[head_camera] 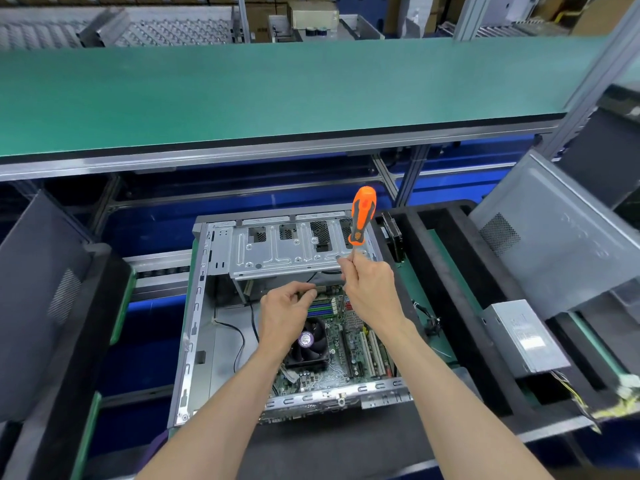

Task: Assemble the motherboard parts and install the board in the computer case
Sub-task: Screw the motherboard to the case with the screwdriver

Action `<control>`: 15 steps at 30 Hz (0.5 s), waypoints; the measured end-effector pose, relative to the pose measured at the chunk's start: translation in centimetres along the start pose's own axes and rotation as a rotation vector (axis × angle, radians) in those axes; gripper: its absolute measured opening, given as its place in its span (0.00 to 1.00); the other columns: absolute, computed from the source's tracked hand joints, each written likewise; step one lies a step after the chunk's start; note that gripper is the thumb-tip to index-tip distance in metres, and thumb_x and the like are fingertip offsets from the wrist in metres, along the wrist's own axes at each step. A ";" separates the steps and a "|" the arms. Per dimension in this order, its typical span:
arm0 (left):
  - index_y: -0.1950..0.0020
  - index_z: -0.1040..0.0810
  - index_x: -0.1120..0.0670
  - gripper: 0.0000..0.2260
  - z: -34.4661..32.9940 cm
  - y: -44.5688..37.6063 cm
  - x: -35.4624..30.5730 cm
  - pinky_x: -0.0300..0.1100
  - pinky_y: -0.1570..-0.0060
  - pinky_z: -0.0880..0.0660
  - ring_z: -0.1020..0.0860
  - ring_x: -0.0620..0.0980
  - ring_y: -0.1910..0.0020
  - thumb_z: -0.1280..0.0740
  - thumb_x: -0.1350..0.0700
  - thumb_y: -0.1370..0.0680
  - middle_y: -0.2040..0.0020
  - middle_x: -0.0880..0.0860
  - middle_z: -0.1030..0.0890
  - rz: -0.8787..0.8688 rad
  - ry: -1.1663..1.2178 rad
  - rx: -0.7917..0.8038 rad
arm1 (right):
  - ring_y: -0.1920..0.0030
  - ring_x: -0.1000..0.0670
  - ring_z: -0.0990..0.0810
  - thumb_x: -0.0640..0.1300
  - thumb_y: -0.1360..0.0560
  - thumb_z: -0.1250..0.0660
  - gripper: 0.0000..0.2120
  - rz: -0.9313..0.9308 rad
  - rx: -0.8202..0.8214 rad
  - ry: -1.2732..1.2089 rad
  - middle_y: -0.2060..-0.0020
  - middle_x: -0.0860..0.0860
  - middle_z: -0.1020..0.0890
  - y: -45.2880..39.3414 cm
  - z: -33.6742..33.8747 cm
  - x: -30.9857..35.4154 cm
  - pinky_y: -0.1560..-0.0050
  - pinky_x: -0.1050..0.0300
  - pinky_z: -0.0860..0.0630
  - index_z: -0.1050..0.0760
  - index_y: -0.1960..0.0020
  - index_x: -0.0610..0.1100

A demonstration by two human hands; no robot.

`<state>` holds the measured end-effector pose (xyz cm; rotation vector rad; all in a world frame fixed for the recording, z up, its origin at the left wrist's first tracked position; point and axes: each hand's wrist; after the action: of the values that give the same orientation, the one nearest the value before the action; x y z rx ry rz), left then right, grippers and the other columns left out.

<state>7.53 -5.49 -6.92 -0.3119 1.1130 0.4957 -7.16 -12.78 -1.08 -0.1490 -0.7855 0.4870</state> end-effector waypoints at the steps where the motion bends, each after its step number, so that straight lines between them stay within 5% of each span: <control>1: 0.57 0.16 0.42 0.04 -0.2 0.0 -0.2 0.36 0.72 0.41 0.39 0.43 0.76 0.27 0.52 0.25 0.79 0.44 0.35 -0.015 0.005 0.011 | 0.73 0.41 0.27 0.44 0.17 0.38 0.12 0.001 -0.011 -0.005 0.73 0.43 0.22 0.0 -0.1 0.0 0.68 0.44 0.28 0.25 0.57 0.40; 5: 0.55 0.18 0.38 0.08 -1.5 0.1 -1.7 0.32 0.74 0.37 0.34 0.43 0.77 0.25 0.52 0.27 0.78 0.41 0.28 -0.088 -0.035 0.128 | 0.73 0.37 0.29 0.45 0.19 0.34 0.14 0.008 -0.033 0.057 0.75 0.43 0.24 0.0 -0.4 -0.1 0.71 0.50 0.37 0.25 0.61 0.39; 8: 0.49 0.14 0.45 0.08 -3.0 0.1 -2.6 0.39 0.62 0.26 0.21 0.45 0.66 0.26 0.54 0.28 0.62 0.45 0.15 -0.125 -0.127 0.213 | 0.78 0.41 0.33 0.45 0.22 0.30 0.18 0.006 -0.119 0.067 0.80 0.47 0.31 0.0 -0.6 0.4 0.72 0.55 0.40 0.32 0.68 0.44; 15: 0.68 0.23 0.55 0.07 -4.7 -0.2 -2.9 0.38 0.74 0.46 0.39 0.54 0.74 0.35 0.57 0.30 0.75 0.52 0.28 -0.235 -0.174 0.058 | 0.71 0.48 0.30 0.48 0.22 0.30 0.20 -0.011 -0.147 0.026 0.71 0.51 0.28 -0.2 -0.5 0.8 0.68 0.53 0.33 0.33 0.69 0.46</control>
<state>3.00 -8.56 -6.24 -0.3378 0.9063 0.2761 -6.28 -12.60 -0.85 -0.2865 -0.7960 0.4158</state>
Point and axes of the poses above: each hand's wrist, its own y-axis away from the middle knuckle, its own z-axis out of the back of the hand, x = y × z
